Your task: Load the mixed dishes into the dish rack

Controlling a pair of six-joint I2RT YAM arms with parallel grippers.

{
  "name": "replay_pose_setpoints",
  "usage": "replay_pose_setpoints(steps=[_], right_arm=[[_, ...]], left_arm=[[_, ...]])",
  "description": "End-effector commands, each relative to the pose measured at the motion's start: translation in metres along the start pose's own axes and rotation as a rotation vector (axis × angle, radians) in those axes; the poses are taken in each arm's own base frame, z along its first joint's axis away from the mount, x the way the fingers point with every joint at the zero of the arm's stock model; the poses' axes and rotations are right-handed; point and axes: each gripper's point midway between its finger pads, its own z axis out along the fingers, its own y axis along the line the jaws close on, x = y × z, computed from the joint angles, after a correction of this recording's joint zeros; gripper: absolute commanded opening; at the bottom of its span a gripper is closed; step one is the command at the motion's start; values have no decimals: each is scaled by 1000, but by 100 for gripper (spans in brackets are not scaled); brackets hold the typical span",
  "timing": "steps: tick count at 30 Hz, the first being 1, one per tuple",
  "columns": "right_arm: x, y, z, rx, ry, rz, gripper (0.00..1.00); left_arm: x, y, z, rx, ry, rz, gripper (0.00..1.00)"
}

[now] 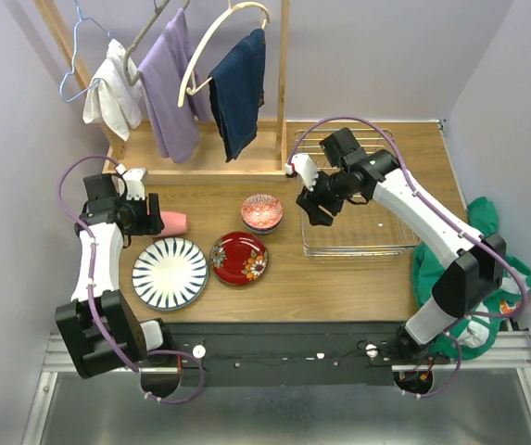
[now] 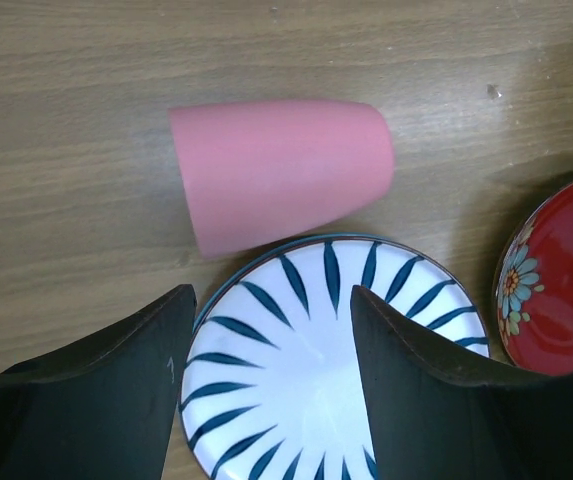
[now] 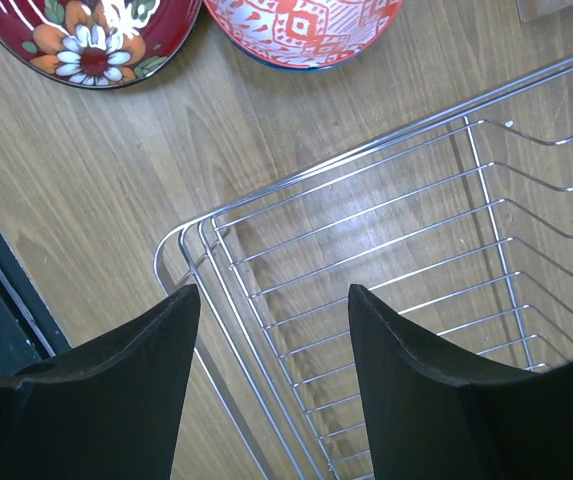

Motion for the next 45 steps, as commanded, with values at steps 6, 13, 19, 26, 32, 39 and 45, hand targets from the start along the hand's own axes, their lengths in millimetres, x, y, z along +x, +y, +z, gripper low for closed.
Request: replay_pose_setpoints(steps=[6, 13, 19, 26, 32, 39, 45], right_arm=[[-4, -10, -2, 50, 18, 47, 69], [4, -9, -2, 59, 38, 52, 69], [20, -5, -1, 78, 57, 39, 69], [8, -46, -27, 318, -82, 251, 72], [-3, -83, -74, 329, -296, 699, 88], [-54, -37, -80, -423, -537, 1149, 89], [-77, -19, -98, -731, -562, 1301, 91]], left_arm=[[4, 16, 44, 136, -15, -48, 68], [-8, 2, 34, 312, -80, -42, 49], [-4, -26, 12, 445, -93, 0, 17], [-36, -44, -26, 479, -163, 56, 0], [-74, -88, -82, 495, -210, 255, 0], [-94, -184, -136, 509, -379, 605, 0], [-95, -216, -138, 329, -512, 929, 0]])
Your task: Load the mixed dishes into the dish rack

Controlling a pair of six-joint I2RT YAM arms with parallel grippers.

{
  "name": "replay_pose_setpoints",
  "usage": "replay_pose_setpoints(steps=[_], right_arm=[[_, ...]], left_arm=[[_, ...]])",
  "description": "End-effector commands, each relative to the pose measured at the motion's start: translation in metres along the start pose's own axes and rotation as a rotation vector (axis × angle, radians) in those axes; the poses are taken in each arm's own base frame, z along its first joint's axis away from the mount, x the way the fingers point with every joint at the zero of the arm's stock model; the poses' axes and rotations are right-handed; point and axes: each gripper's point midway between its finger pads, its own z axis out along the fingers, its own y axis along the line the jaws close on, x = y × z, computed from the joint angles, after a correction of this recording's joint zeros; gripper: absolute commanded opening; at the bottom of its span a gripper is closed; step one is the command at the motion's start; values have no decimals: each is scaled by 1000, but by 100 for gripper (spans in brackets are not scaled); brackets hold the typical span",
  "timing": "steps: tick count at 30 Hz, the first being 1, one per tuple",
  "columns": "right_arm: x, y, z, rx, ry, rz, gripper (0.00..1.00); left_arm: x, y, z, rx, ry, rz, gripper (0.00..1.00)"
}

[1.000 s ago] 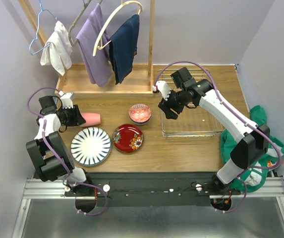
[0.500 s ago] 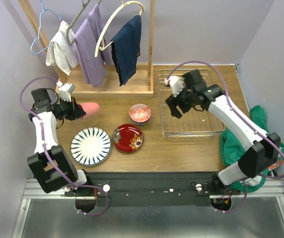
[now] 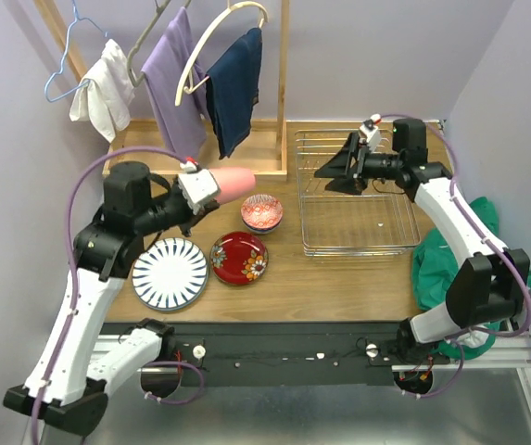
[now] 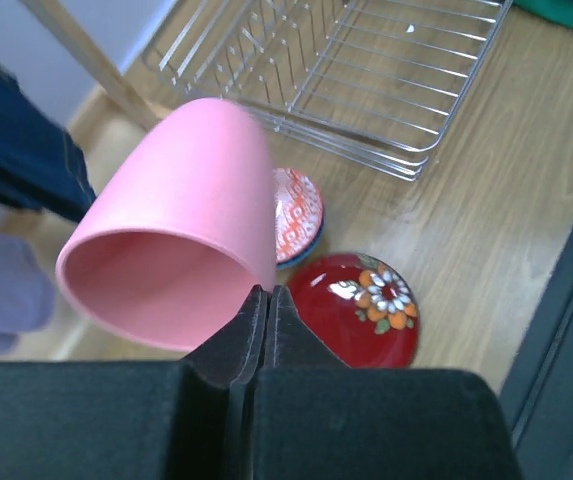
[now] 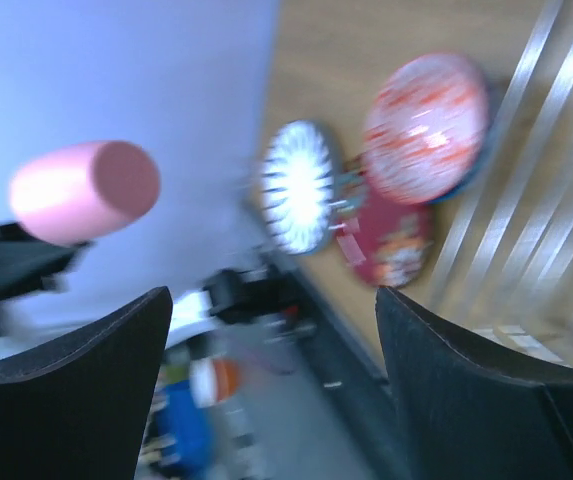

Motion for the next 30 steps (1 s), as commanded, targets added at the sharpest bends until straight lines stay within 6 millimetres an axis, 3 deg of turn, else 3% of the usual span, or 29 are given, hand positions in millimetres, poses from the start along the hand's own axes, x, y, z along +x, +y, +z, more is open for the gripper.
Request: replay_pose_setpoints(steps=[1, 4, 5, 6, 9, 10, 11, 12, 13, 14, 16, 17, 30], right_arm=[[11, 54, -6, -281, 159, 271, 94], [10, 62, -10, -281, 157, 296, 100], [11, 61, -11, -270, 159, 322, 100], [13, 60, -11, -260, 159, 340, 100], [14, 55, -10, -220, 131, 374, 100], [13, 52, -9, -203, 115, 381, 100], [15, 48, -9, -181, 115, 407, 100], [17, 44, -8, -166, 111, 409, 100], [17, 40, -6, -150, 104, 421, 100], [18, 37, -5, -140, 106, 434, 100], [18, 27, -1, -124, 106, 457, 100], [17, 25, 1, -126, 104, 459, 100], [-8, 25, 13, -140, 106, 502, 100]], left_arm=[[7, 29, 13, -218, 97, 252, 0], [-4, 37, 25, -268, 124, 412, 0], [-15, 38, 30, -279, 93, 461, 0], [-15, 30, 40, -256, 90, 534, 0], [-25, 36, 59, -334, 85, 624, 0], [-21, 27, 72, -321, 101, 688, 0], [-31, 26, 77, -350, 66, 722, 0], [-22, 19, 86, -340, 77, 768, 0], [-25, 6, 96, -326, 62, 837, 0], [-37, 7, 98, -381, 26, 859, 0], [-34, -3, 110, -388, 15, 896, 0], [-46, -13, 113, -404, -30, 933, 0], [-38, -43, 151, -424, -58, 1150, 0]])
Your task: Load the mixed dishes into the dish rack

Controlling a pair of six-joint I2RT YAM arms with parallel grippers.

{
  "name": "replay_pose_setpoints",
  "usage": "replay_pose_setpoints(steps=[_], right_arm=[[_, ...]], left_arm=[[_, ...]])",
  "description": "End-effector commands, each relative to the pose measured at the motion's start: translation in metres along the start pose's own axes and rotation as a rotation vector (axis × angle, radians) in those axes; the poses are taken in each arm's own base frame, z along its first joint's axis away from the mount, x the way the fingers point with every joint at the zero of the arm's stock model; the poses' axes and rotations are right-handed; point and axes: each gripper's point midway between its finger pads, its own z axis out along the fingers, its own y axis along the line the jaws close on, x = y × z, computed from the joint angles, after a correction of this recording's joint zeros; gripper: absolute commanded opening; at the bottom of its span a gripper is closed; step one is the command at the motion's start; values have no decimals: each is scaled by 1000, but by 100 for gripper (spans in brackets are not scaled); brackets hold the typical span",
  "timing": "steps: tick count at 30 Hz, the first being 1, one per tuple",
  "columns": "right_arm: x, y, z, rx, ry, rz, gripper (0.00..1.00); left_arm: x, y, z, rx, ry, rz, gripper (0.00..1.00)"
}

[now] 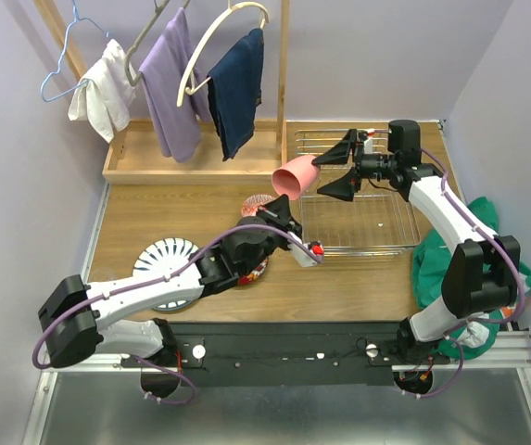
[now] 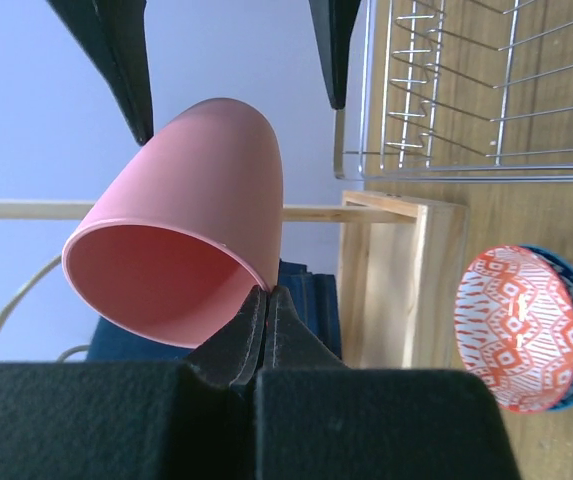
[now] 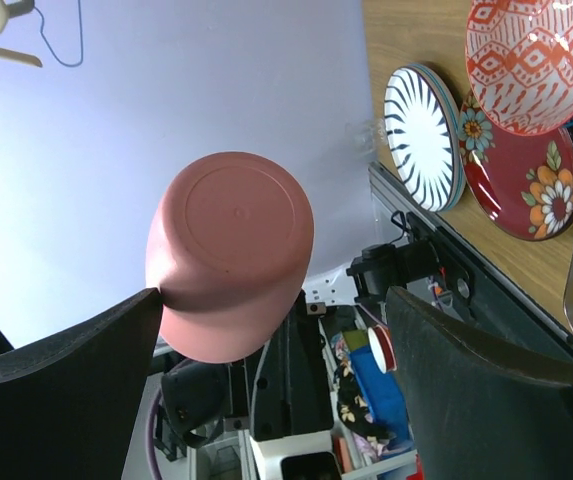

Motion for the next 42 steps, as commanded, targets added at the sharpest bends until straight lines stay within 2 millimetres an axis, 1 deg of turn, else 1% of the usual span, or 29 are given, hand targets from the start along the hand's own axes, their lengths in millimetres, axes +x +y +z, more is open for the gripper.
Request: replay_pose_setpoints(steps=[1, 3, 4, 7, 12, 16, 19, 20, 24, 28, 29, 30, 31, 32, 33, 34, 35, 36, 37, 38, 39, 40, 41, 42], right_arm=[[-11, 11, 1, -13, -15, 11, 100], [-13, 12, 2, -16, -16, 19, 100], [-13, 12, 3, -17, -14, 23, 99], [-15, 11, 4, -18, -14, 36, 99], [-16, 9, 5, -24, -6, 42, 93], [-13, 13, 3, -37, 6, 24, 91], [-12, 16, 1, -43, 7, 8, 87], [-10, 16, 1, -39, 10, 11, 85], [-10, 11, -2, -24, 1, 13, 83], [-13, 6, -5, -21, -9, 1, 75], [-16, 5, -6, -22, -17, -8, 70], [-18, 6, -7, -27, -25, -28, 66], [-20, 7, -8, -30, -31, -56, 62], [-26, 7, -11, -35, -43, -68, 56], [-28, 9, -12, -40, -49, -87, 53], [-31, 7, -12, -39, -50, -110, 50], [-34, 8, -13, -42, -55, -122, 44], [-36, 8, -13, -41, -56, -129, 42], [-38, 9, -13, -40, -59, -150, 41], [-46, 5, -12, -32, -68, -150, 41], [-51, 11, -13, -35, -77, -177, 40], [-57, 12, -13, -34, -84, -208, 40], [-69, 7, -14, -25, -100, -206, 38], [-79, 20, -17, -34, -119, -248, 38]], left_arm=[[-12, 19, 5, -103, -17, 87, 0], [-16, 15, 6, -99, -29, 102, 0], [-18, 9, 7, -88, -34, 118, 0], [-19, 2, 12, -81, -31, 153, 0], [-21, -2, 17, -73, -36, 165, 0], [-19, -10, 20, -53, -27, 172, 0], [-19, -16, 22, -41, -33, 177, 0], [-19, -17, 23, -40, -33, 175, 0], [-18, -20, 28, -36, -18, 165, 0], [-20, -24, 34, -24, -18, 162, 0], [-20, -23, 35, -26, -16, 163, 0], [-18, -26, 36, -14, -8, 165, 0], [-18, -27, 38, -6, 0, 169, 2], [-17, -28, 38, 0, 6, 166, 4], [-17, -28, 38, -1, 7, 153, 5], [-16, -27, 37, -4, 5, 148, 14], [-16, -27, 36, -4, 2, 145, 21], [-17, -27, 36, -9, -4, 136, 32], [-18, -26, 33, -15, -15, 124, 51], [-18, -25, 32, -20, -19, 117, 59], [-18, -25, 31, -20, -22, 111, 63], [-18, -22, 28, -28, -23, 80, 67], [-17, -24, 25, -12, -24, 68, 68], [-16, -22, 23, -12, -26, 53, 70]])
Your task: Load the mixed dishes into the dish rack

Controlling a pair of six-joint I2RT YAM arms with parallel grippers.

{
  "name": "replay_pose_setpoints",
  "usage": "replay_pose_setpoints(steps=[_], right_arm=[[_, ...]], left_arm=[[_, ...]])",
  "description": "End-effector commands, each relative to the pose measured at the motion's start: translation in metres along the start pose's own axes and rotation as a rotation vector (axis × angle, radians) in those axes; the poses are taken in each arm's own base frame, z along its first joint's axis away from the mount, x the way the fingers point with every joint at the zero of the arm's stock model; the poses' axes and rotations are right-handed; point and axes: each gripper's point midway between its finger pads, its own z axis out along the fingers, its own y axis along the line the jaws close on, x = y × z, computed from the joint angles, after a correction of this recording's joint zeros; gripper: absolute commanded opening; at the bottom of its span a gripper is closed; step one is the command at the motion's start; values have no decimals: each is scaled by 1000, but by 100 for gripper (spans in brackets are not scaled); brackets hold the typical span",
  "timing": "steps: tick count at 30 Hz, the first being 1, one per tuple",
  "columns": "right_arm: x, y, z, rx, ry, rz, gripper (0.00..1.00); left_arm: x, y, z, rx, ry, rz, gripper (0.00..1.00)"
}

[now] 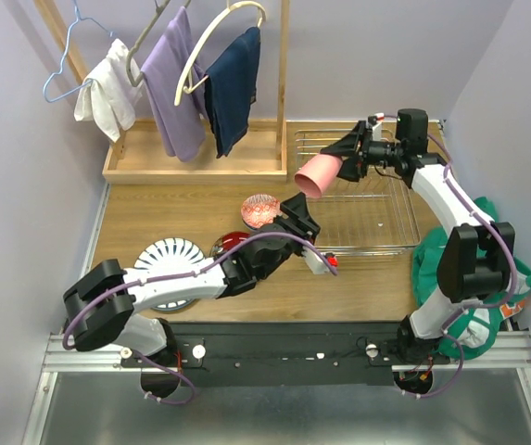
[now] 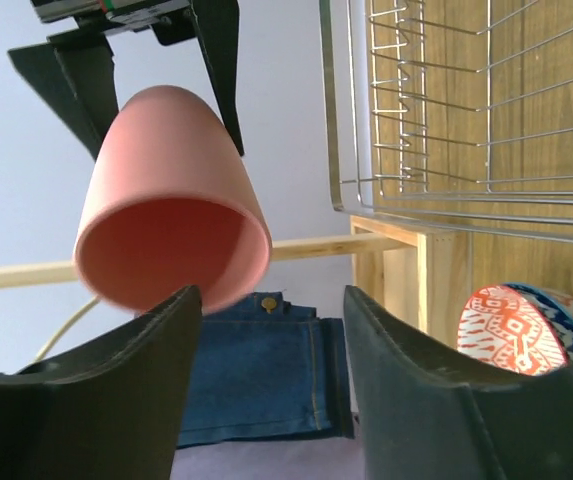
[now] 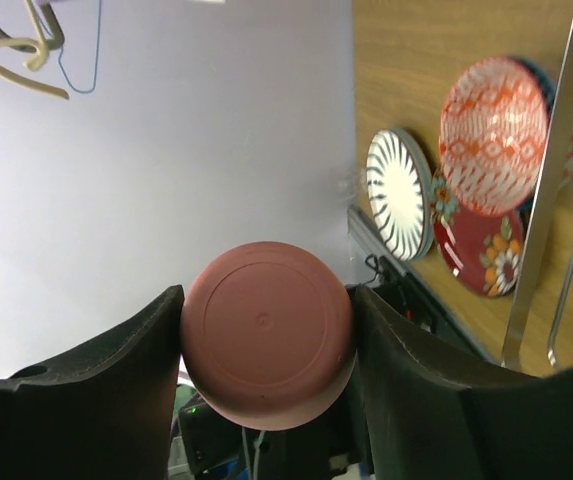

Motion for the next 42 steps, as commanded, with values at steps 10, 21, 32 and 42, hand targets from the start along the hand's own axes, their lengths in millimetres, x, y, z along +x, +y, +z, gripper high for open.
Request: replay_pose_setpoints(steps=[10, 21, 32, 42], right_arm=[[-162, -8, -21, 275, -260, -636, 37], [-253, -54, -59, 713, -468, -915, 33], [-281, -103, -65, 874, -450, -985, 29], [-290, -102, -53, 840, -473, -1041, 27]], left_arm=[[28, 2, -55, 60, 47, -322, 79], [94, -17, -77, 67, 249, -508, 80], [103, -40, -79, 108, 289, -543, 80], [117, -54, -85, 122, 342, -571, 81]])
